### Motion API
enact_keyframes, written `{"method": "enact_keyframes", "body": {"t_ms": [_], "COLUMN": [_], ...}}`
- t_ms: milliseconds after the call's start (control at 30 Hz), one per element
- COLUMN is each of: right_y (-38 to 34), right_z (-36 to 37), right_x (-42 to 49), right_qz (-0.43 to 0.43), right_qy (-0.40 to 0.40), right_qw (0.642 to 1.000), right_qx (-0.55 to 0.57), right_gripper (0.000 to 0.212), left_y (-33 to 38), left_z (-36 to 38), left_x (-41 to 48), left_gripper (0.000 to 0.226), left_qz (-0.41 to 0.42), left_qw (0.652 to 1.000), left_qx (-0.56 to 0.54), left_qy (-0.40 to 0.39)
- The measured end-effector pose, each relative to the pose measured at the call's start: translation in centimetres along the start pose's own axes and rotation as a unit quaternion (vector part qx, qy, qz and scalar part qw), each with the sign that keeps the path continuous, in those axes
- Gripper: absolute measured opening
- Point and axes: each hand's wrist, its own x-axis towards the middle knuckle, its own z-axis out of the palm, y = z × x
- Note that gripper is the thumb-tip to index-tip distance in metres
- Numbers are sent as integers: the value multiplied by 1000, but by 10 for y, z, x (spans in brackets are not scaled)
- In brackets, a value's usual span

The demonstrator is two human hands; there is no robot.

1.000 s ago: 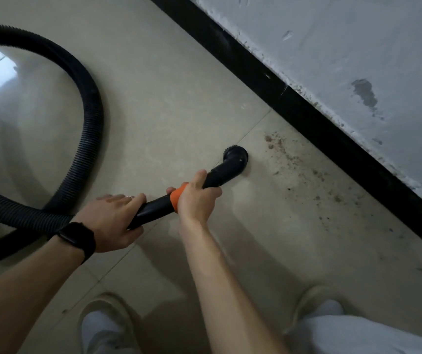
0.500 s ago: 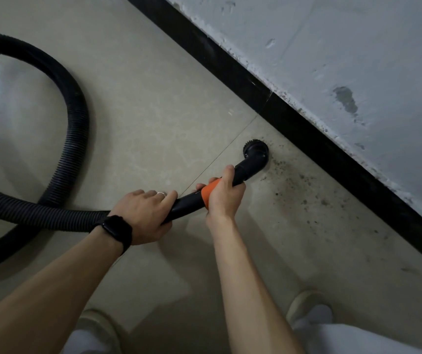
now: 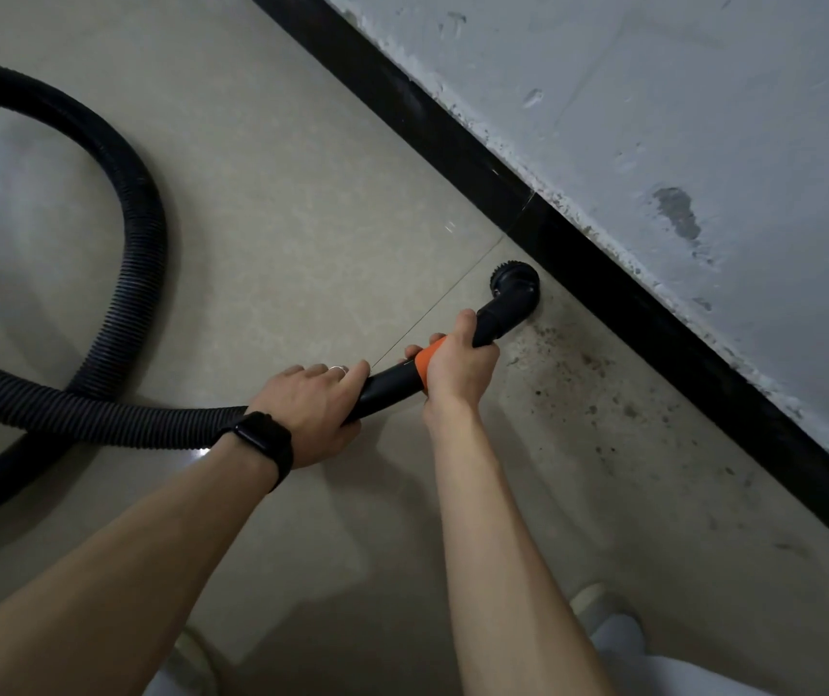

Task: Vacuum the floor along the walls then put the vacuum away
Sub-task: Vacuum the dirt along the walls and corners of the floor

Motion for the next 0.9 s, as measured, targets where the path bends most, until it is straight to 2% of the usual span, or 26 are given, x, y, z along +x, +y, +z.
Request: {"method": "enact_keyframes", "body": {"t_ms": [300, 433, 567, 800, 900], "right_y": [-16, -17, -19, -34, -39], "right_z": [0, 8, 27, 56, 58], "right_x": [22, 26, 26, 18, 18], "right_qz": [-21, -30, -29, 15, 17], "right_qy": [-1, -9, -47, -114, -84], "right_qw": [1000, 999, 998, 987, 992], "right_qx": [17, 23, 36, 114, 89], "right_gripper": [36, 29, 36, 26, 22], "left_y": [16, 11, -1, -17, -18], "left_z": [0, -1, -1, -12, -16], "left_x": [23, 27, 25, 29, 28], "left_gripper": [31, 32, 32, 23, 23], "left_qz": [-25, -42, -70, -184, -172], "left_qw": [1000, 999, 996, 968, 964], "left_qx": [6, 1, -2, -166, -200], "left_qy": [18, 33, 58, 43, 27]}}
